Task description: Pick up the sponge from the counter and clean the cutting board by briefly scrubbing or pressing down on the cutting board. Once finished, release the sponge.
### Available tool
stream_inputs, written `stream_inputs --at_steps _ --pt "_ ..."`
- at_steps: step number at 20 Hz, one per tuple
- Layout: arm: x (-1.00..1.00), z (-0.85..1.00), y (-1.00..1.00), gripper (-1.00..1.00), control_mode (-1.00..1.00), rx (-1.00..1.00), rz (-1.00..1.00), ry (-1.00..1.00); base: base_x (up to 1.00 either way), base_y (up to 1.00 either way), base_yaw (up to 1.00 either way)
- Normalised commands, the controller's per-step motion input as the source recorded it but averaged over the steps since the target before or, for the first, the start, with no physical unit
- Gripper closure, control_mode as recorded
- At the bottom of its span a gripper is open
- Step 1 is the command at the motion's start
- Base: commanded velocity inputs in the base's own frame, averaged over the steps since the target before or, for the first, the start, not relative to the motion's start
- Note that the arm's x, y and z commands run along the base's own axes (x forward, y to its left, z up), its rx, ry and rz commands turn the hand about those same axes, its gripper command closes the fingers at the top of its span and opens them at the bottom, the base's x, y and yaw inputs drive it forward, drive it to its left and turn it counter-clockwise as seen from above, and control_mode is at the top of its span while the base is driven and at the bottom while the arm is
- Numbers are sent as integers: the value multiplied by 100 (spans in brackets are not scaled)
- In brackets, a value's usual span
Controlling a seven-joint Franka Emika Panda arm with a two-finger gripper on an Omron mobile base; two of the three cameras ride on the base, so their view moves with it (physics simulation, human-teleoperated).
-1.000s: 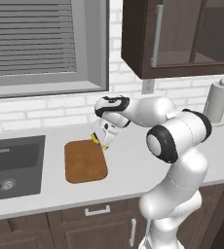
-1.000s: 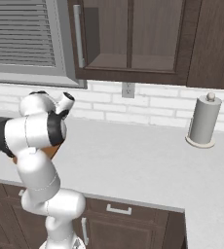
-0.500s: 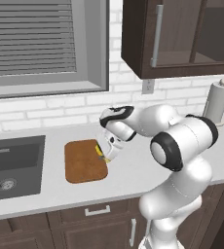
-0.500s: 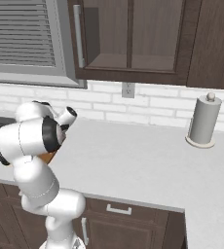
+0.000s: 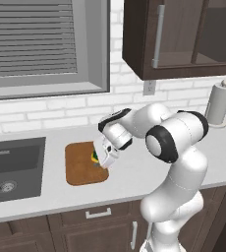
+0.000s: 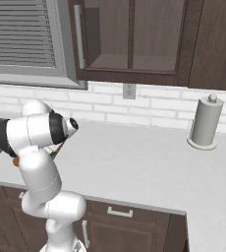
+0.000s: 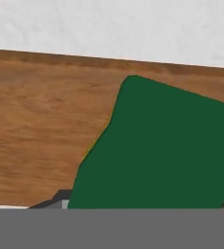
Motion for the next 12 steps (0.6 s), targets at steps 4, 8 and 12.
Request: stream_inputs --at_steps 4,8,12 --pt "24 -82 40 100 -100 16 0 13 0 0 0" --pt "6 -100 29 100 -100 16 0 10 0 0 0" --pt "0 -100 59 100 -100 16 -2 0 0 0 0"
